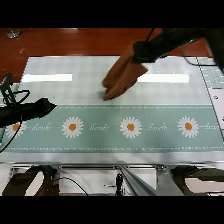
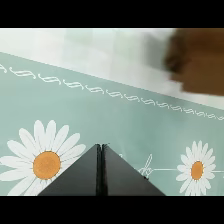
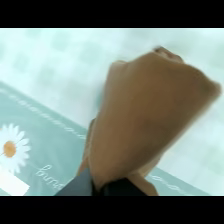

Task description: Fold the shirts.

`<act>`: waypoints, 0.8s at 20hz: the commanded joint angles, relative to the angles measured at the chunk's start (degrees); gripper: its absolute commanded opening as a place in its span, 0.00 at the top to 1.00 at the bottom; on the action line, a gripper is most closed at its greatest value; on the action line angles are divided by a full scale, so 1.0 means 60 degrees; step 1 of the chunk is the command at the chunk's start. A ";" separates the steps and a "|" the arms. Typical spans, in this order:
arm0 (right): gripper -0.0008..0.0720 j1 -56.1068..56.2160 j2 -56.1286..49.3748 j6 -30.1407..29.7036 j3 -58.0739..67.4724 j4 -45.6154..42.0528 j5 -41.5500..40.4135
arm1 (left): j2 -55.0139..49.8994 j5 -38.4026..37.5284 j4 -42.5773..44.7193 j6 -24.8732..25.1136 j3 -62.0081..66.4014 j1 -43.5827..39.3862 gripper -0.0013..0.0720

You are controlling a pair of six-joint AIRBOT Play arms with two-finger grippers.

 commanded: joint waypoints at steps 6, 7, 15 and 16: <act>0.96 -0.3435 0.1417 0.2626 0.0404 -0.1548 0.2579 | 0.0000 0.0004 0.0000 0.0004 0.0000 -0.0007 0.94; 0.96 -0.3880 0.1643 0.2889 0.0251 -0.1548 0.2728 | -0.0004 0.0011 0.0004 0.0007 0.0000 -0.0007 0.94; 0.96 -0.7537 0.4747 0.3646 -0.2881 -0.3577 0.3770 | -0.0004 0.0051 0.0004 0.0328 0.0000 -0.0007 0.94; 0.96 -0.8040 0.5286 0.3672 -0.3537 -0.3898 0.3770 | -0.0004 0.0098 0.0004 0.0328 0.0000 -0.0007 0.94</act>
